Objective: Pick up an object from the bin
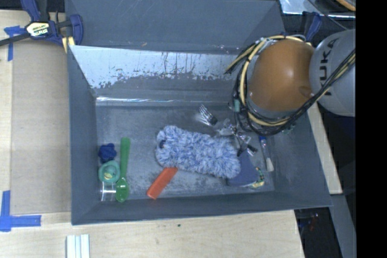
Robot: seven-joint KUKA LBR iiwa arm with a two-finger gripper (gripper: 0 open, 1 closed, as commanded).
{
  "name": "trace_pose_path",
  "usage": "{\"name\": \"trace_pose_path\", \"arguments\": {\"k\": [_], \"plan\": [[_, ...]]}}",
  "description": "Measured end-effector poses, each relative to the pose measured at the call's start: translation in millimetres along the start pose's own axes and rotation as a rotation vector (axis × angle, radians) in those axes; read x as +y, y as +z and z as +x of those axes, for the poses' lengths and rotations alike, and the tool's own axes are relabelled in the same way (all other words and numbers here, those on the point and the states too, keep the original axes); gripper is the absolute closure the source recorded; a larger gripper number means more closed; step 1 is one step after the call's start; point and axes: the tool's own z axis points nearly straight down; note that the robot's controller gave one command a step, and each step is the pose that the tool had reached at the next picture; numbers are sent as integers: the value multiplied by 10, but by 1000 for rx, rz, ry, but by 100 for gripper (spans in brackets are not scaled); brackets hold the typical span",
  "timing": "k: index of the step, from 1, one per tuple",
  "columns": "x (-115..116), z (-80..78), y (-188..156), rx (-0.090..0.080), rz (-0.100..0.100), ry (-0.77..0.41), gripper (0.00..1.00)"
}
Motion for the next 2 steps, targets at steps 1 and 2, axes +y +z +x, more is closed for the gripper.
{"name": "trace_pose_path", "arguments": {"k": [1, 2], "plan": [[1, 1, -4, 0, 0, 1, 100], [-11, 34, -980, 1, -2, 27, 100]]}}
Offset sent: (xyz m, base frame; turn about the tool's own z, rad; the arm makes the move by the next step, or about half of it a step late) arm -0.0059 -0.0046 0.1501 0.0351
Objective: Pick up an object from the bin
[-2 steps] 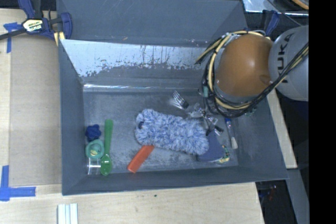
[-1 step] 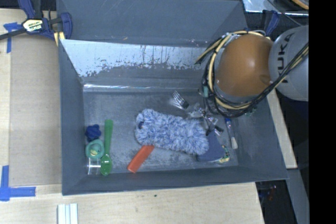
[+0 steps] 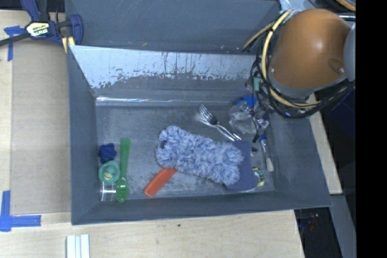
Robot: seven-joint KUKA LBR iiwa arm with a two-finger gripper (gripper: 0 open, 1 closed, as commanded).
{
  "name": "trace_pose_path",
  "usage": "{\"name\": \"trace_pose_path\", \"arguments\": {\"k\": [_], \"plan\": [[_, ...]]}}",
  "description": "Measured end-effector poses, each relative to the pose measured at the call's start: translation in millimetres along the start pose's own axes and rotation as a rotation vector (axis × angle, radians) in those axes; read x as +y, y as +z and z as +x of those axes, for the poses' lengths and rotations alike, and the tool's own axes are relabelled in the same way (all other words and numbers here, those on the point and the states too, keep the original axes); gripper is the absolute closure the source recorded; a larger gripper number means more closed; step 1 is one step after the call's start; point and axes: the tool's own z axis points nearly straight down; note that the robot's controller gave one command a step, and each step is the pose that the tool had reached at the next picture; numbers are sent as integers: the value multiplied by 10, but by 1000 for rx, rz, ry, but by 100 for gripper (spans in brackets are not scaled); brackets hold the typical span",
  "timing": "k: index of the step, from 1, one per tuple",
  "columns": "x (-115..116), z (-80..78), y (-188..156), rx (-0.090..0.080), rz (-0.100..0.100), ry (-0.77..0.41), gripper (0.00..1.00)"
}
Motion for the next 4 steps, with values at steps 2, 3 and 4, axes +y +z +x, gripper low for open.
{"name": "trace_pose_path", "arguments": {"k": [2, 3, 4], "plan": [[450, 236, -425, -6, 6, 103, 100], [144, 18, -143, -11, 11, 24, 100], [801, 186, 236, -15, 16, -126, 100]]}}
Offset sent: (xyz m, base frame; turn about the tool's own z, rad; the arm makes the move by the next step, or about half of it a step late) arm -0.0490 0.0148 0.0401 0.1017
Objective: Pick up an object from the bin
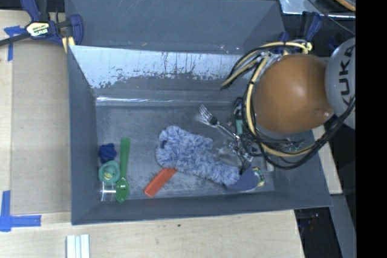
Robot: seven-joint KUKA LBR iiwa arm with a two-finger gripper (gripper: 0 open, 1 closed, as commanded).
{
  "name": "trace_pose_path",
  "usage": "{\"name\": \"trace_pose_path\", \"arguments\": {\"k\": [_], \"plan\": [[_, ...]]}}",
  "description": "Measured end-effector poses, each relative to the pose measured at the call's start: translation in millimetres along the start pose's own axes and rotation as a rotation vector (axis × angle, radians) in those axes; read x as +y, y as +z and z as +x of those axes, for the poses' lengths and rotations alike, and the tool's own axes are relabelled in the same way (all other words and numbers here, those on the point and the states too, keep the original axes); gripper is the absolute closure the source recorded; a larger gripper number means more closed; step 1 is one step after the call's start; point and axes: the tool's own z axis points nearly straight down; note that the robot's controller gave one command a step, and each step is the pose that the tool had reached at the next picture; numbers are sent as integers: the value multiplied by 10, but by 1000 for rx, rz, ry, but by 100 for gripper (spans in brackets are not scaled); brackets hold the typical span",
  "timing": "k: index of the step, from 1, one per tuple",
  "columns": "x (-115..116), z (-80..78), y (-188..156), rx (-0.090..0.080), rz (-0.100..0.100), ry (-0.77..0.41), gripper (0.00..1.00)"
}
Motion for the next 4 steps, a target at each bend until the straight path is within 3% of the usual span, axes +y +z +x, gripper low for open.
{"name": "trace_pose_path", "arguments": {"k": [1, 2, 3, 4], "plan": [[-21, 207, 197, 0, 2, -38, 100], [263, -468, 659, -2, 4, -178, 100], [-91, 10, -137, -2, 14, -45, 100], [338, -606, -177, -5, -2, -177, 100]]}}
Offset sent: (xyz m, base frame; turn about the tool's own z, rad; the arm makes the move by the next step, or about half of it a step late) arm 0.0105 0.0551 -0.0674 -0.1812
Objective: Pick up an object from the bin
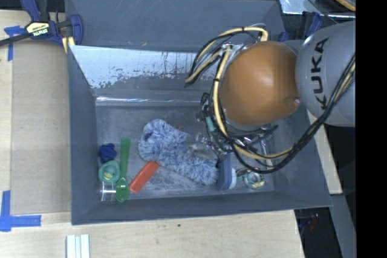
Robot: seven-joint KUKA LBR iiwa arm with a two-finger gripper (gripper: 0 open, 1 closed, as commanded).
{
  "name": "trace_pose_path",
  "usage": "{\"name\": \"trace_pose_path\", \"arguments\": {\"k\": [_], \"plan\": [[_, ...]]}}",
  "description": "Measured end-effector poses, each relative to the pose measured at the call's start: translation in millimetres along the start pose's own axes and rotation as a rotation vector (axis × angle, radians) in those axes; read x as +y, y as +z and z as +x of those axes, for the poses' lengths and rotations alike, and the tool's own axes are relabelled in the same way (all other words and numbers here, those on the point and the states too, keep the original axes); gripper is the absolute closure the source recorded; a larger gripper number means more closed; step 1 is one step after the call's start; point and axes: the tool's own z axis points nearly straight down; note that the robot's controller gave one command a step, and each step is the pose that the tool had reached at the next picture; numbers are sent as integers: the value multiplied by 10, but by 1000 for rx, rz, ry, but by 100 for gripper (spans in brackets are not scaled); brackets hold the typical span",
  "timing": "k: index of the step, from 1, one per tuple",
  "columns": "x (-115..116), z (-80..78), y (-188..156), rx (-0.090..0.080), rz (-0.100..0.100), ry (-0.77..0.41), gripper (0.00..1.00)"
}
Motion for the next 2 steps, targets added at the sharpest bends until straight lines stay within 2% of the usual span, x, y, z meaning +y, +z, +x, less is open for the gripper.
{"name": "trace_pose_path", "arguments": {"k": [1, 2], "plan": [[-1, 331, 173, 3, 10, 81, 100], [368, -392, 493, -3, 6, -266, 100]]}}
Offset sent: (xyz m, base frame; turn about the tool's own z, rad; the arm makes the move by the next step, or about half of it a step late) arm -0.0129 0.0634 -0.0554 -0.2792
